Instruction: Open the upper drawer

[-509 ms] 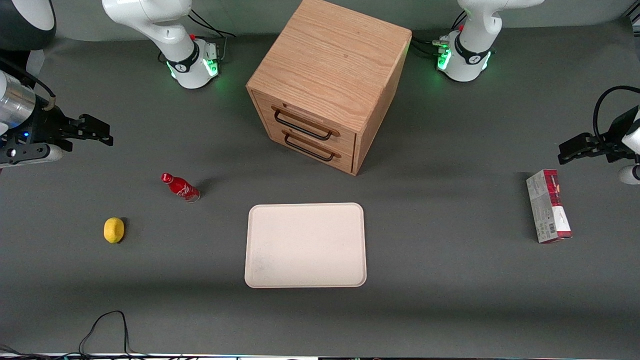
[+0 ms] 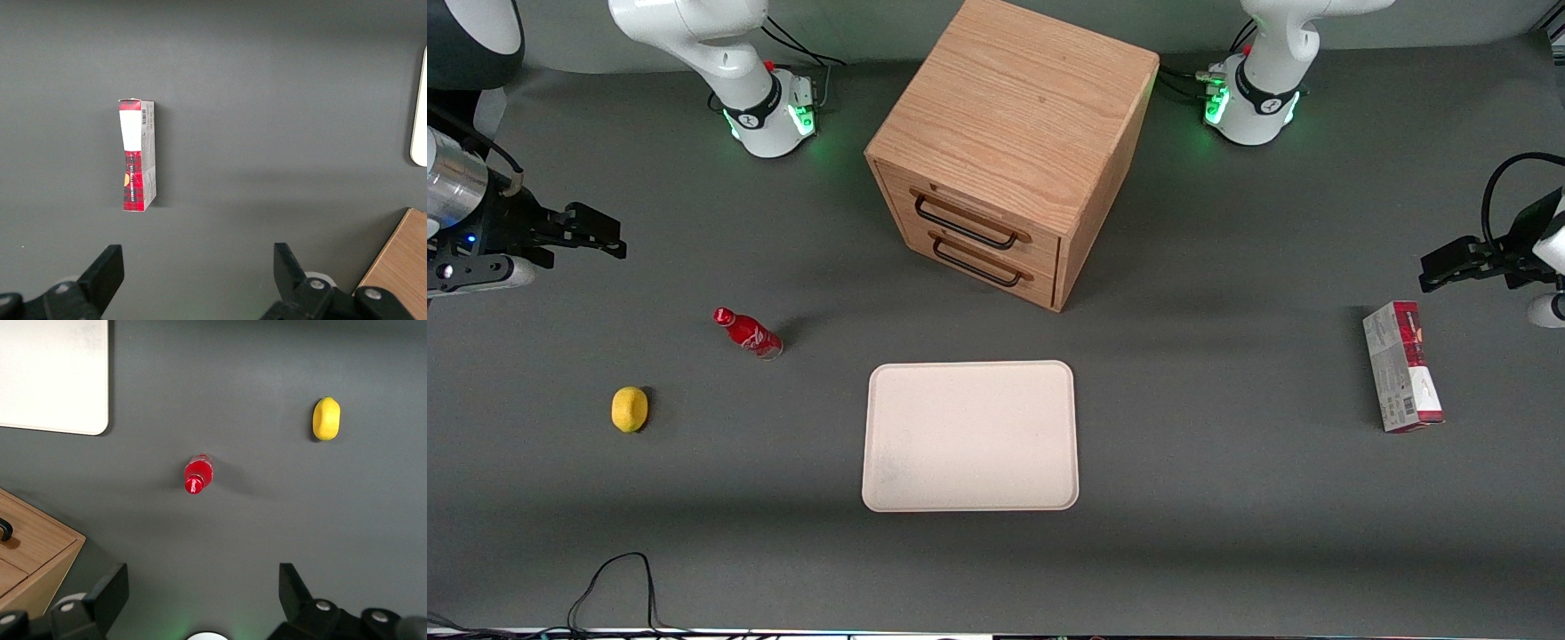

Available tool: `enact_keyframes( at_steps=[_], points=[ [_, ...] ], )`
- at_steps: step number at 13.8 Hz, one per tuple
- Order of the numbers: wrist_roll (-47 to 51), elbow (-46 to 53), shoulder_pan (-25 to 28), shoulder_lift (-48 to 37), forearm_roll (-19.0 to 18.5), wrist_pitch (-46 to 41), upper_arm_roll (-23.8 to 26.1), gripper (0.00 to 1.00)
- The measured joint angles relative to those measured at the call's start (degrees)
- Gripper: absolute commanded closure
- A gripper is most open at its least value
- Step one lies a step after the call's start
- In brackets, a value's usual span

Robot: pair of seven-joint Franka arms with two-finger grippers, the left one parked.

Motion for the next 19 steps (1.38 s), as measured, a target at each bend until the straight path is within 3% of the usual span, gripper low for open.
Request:
enact_keyframes(
  at_steps=[13,19],
  points=[
    [-1.03,2.34,0.12,2.04,0.00,-3.05,0.70,0.00],
    [-2.06,4.95,1.57,4.50,4.96,-7.19,1.21,0.00]
  ],
)
